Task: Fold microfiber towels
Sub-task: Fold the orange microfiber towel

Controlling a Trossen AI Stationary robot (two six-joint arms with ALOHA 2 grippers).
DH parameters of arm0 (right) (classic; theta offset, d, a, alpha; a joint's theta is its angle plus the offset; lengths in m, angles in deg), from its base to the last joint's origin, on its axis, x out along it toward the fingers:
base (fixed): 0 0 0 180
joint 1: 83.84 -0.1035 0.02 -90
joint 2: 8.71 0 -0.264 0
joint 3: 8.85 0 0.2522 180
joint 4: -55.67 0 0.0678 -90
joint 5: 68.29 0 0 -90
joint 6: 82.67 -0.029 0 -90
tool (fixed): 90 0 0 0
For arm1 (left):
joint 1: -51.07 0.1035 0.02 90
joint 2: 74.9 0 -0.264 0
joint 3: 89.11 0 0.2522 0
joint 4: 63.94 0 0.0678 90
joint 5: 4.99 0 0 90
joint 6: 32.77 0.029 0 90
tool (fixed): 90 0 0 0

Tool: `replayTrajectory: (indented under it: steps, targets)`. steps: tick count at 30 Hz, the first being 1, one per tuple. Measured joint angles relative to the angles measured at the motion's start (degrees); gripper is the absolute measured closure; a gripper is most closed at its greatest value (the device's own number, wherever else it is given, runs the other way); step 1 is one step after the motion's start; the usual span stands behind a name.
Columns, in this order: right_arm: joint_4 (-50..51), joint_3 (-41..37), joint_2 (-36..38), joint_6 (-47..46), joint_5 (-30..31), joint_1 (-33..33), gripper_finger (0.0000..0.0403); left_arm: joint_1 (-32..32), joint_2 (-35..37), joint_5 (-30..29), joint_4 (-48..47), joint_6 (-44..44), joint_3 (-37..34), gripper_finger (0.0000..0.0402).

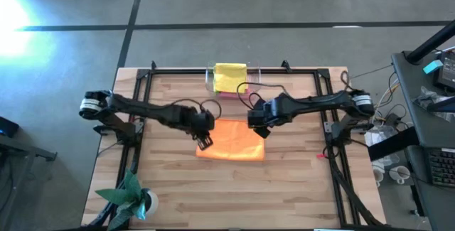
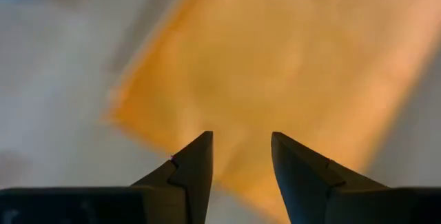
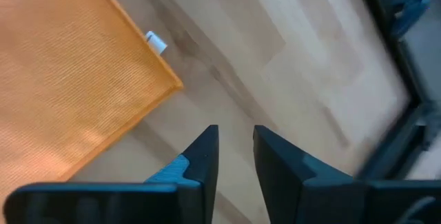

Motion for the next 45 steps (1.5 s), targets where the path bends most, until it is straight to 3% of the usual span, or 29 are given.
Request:
replayTrajectory:
  steps: [6, 12, 17, 26, 36, 45]
  targets:
    - [-10.4, -11.1, 9.1, 0.0, -7.5, -0.7, 0.0338, -5.8, -0.7, 4.3, 14.0, -10.2, -5.9, 0.0269]
    - [-24.8, -20.7, 16.4, 3.4, -15.1, -0.6, 0.0363, -6.6, -1.3, 10.9, 18.4, -15.9, -9.5, 0.0269]
    - [-33.5, -26.2, 19.6, 7.1, -20.9, -0.7, 0.0392, -7.1, -1.3, 11.2, 20.2, -21.5, -11.2, 0.0279]
    - [-34.4, -29.3, 20.0, 17.4, -21.4, -0.6, 0.0394, -6.8, -1.3, 5.6, 19.6, -27.1, -14.6, 0.0338]
    - [-34.4, -29.8, 20.0, 19.6, -21.2, -0.6, 0.0394, -1.9, -1.2, 1.3, 14.5, -20.6, -16.6, 0.0383]
    - [-34.8, -29.8, 20.0, 18.1, -20.7, -0.6, 0.0394, 5.9, -1.2, -3.1, 10.5, -0.3, -16.3, 0.0401]
